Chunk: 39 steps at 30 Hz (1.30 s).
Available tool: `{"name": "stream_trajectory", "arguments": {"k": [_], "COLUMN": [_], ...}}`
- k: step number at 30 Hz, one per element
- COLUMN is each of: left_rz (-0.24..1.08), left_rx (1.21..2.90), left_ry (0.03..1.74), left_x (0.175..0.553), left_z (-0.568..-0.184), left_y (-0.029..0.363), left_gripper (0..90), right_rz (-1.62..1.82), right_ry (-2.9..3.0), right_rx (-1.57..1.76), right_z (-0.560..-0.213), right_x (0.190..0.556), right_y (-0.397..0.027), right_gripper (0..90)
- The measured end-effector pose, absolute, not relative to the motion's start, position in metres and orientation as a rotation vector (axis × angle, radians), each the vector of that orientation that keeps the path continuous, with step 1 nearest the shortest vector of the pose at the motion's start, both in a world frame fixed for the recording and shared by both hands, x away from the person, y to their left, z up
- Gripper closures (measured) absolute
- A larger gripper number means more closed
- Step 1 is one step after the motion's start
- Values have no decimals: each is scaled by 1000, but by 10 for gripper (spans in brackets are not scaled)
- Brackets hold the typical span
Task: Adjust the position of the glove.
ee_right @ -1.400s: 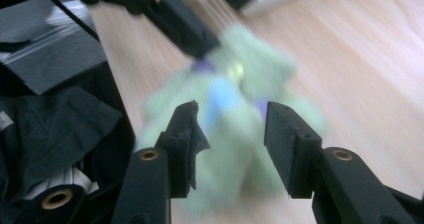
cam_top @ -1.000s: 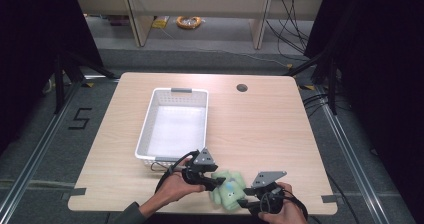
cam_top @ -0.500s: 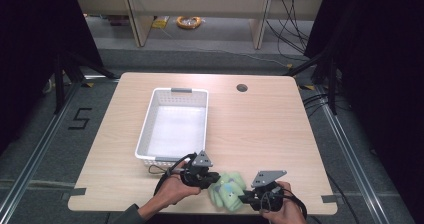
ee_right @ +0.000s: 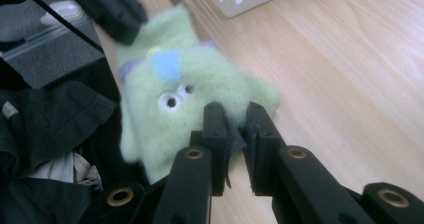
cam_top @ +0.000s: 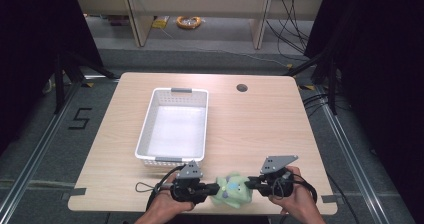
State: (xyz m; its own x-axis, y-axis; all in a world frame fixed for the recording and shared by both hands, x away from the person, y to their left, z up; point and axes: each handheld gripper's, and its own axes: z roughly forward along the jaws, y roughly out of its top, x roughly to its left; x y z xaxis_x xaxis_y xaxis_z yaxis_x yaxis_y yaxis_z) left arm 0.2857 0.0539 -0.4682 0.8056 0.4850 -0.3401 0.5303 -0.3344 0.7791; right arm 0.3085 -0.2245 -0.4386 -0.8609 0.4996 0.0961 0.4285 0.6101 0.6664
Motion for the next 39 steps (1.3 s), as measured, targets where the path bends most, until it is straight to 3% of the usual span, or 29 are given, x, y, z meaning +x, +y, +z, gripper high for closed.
{"name": "stream_trajectory", "arguments": {"k": [12,24,39], "left_rz": [-72,-67,-62], "left_rx": [1979,1999,1996], "left_ry": [809,826,827], "left_x": [279,280,277], "left_z": [-486,-496,-499], "left_y": [51,51,48], "left_gripper": [856,848,847], "right_rz": [1035,1047,1040], "right_ry": [2837,2831,2816], "right_rx": [717,806,819], "right_z": [-449,-468,-465], "right_x": [346,355,361], "right_y": [-209,-208,-199], "right_gripper": [832,829,838]}}
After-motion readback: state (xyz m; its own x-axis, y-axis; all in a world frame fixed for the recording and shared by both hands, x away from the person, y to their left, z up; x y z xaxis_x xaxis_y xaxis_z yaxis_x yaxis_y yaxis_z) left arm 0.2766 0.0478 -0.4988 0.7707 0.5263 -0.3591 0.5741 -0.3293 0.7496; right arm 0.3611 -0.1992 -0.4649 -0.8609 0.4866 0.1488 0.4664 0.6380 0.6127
